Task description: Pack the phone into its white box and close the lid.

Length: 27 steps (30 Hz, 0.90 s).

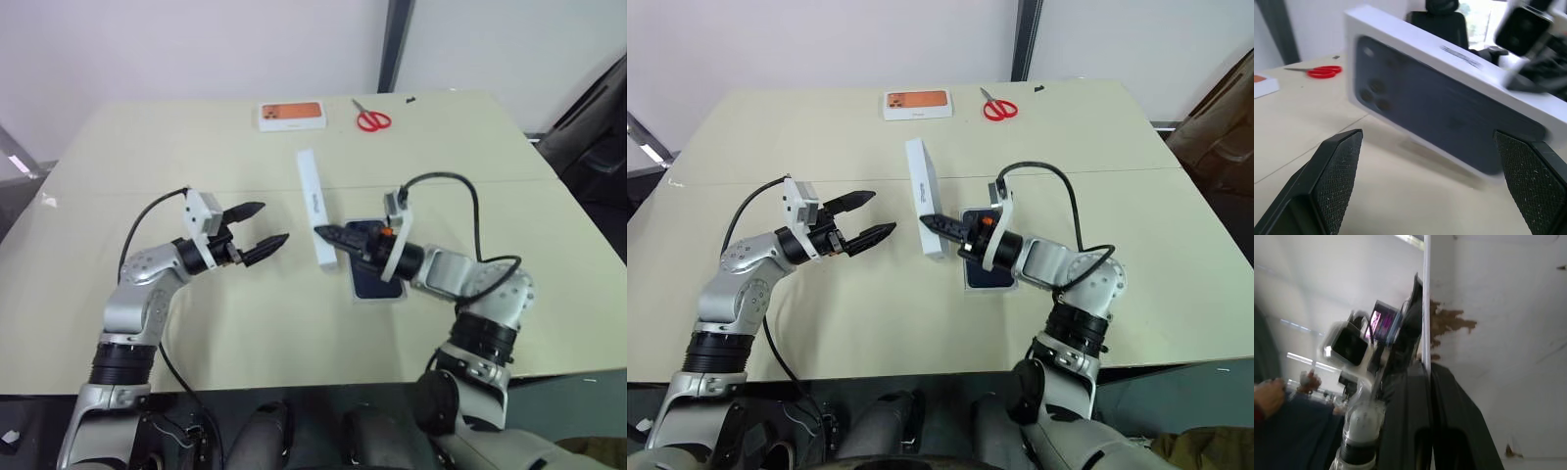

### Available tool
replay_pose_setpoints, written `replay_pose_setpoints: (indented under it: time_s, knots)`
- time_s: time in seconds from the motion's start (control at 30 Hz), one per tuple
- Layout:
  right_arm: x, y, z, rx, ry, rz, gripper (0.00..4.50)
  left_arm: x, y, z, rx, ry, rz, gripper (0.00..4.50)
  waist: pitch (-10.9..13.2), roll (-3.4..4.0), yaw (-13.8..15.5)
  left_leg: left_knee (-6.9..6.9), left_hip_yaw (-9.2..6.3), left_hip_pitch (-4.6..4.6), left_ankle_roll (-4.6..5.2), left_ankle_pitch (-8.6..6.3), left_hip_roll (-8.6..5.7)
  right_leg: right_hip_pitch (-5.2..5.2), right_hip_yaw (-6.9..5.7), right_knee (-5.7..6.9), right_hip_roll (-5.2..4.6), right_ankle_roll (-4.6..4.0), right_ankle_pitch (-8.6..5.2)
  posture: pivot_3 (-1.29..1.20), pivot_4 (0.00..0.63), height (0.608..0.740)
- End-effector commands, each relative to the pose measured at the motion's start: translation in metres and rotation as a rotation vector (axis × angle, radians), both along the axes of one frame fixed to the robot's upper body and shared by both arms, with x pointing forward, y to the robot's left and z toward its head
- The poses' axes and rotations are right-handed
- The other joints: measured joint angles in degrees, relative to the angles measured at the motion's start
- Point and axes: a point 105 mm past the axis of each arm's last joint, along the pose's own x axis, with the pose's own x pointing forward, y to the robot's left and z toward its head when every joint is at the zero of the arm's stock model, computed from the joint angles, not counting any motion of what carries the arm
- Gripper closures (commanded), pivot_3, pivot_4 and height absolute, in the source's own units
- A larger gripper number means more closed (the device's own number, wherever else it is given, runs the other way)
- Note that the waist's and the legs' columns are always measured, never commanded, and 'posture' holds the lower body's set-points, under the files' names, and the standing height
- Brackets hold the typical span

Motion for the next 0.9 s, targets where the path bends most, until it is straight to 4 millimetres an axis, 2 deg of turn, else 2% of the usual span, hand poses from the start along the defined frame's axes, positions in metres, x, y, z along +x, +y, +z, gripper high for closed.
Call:
replay_pose_setpoints:
  time_s: [0.03, 0.13, 0.23, 0.47, 0.5, 0.67, 0.73, 0.8, 0.9]
  knots:
    - [-0.013, 0.004, 0.008, -0.003, -0.049, 0.053, 4.47, -0.003, 0.003, 0.014, -0.025, -0.035, 0.005, 0.00, 0.00, 0.00, 0.02, 0.01, 0.00, 0.00, 0.00, 0.00, 0.00, 0.01, 0.00, 0.00, 0.00, 0.00, 0.00, 0.00, 0.150, 0.734]
    - [-0.017, 0.003, 0.001, -0.027, -0.028, 0.055, 4.47, -0.004, 0.001, 0.010, -0.035, 0.000, -0.006, 0.00, 0.00, 0.00, 0.04, 0.02, 0.00, 0.00, 0.01, 0.00, 0.00, 0.02, 0.00, 0.00, 0.00, 0.00, 0.00, 0.00, 0.150, 0.734]
    - [-0.013, 0.000, -0.006, -0.039, 0.008, 0.008, 4.50, -0.010, -0.006, 0.000, -0.023, 0.035, -0.030, 0.82, 0.00, 0.00, 0.03, 0.02, 0.00, 0.01, 0.01, -0.01, 0.00, 0.03, 0.00, 0.00, 0.00, 0.00, 0.00, 0.00, 0.150, 0.734]
    - [-0.009, -0.007, -0.012, 0.003, 0.086, -0.054, 4.50, -0.024, -0.029, -0.023, -0.015, 0.100, -0.100, 4.35, 0.00, 0.00, 0.21, 0.04, 0.00, 0.01, 0.02, -0.01, 0.01, 0.08, 0.00, -0.04, 0.00, 0.00, 0.00, 0.00, 0.150, 0.734]
    - [-0.009, -0.007, -0.011, 0.005, 0.090, -0.059, 4.50, -0.025, -0.033, -0.026, -0.015, 0.104, -0.104, 4.47, 0.00, 0.00, 0.22, 0.05, 0.00, 0.01, 0.03, -0.01, 0.01, 0.09, 0.00, -0.04, 0.00, 0.00, 0.00, 0.00, 0.150, 0.734]
    - [-0.006, -0.009, -0.008, 0.037, 0.126, -0.081, 4.50, -0.019, -0.062, -0.034, -0.031, 0.094, -0.080, 4.47, 0.00, 0.00, 0.17, 0.07, 0.01, 0.01, 0.05, -0.02, 0.01, 0.12, -0.01, -0.07, 0.00, 0.00, 0.00, 0.00, 0.150, 0.734]
    - [-0.006, -0.010, -0.007, 0.045, 0.148, -0.083, 3.90, -0.016, -0.072, -0.033, -0.041, 0.090, -0.084, 4.50, 0.00, 0.00, 0.14, 0.07, 0.02, 0.01, 0.06, -0.02, 0.02, 0.12, -0.01, -0.07, 0.01, 0.00, 0.00, 0.00, 0.150, 0.734]
    - [-0.003, -0.014, -0.008, 0.036, 0.165, -0.100, 3.11, -0.013, -0.077, -0.032, -0.047, 0.091, -0.087, 4.50, 0.00, 0.00, 0.10, 0.08, 0.03, 0.01, 0.07, -0.03, 0.03, 0.14, -0.01, -0.07, 0.02, 0.00, 0.00, 0.00, 0.150, 0.734]
    - [0.001, -0.023, -0.008, -0.022, 0.145, -0.129, 1.63, -0.011, -0.083, -0.031, -0.049, 0.083, -0.099, 4.50, 0.00, 0.00, 0.20, 0.10, 0.04, 0.01, 0.09, -0.03, 0.03, 0.16, -0.04, -0.07, 0.03, 0.01, -0.01, 0.00, 0.150, 0.734]
